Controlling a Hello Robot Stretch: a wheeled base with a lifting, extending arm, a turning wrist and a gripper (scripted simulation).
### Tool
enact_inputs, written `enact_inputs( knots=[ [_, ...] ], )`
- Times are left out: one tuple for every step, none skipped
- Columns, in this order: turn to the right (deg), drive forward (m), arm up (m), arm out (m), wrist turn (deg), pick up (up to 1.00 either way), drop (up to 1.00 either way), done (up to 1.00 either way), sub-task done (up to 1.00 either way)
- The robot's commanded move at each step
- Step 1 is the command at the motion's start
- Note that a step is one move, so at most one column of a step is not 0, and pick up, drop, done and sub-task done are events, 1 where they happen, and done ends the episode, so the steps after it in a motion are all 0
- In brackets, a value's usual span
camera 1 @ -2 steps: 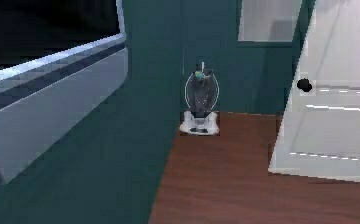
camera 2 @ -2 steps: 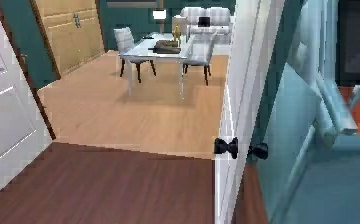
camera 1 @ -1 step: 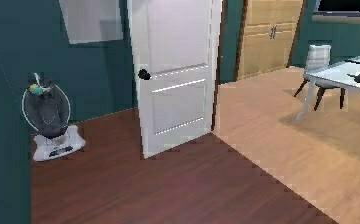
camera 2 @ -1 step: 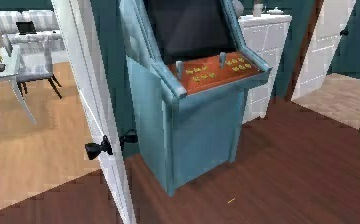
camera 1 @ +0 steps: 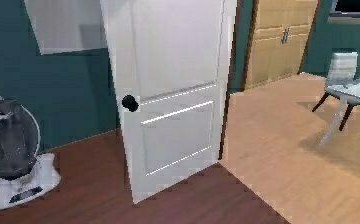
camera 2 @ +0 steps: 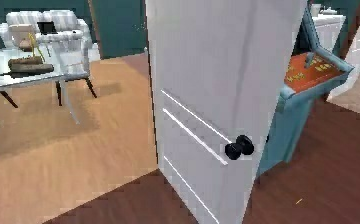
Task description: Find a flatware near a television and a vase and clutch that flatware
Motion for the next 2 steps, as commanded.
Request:
enact_inputs(
  knots=[
    [45.0, 0.00, 0.00, 0.00, 0.0, 0.00, 0.00, 0.00, 0.00],
    [9.0, 0.00, 0.00, 0.00, 0.0, 0.00, 0.00, 0.00, 0.00]
  ],
)
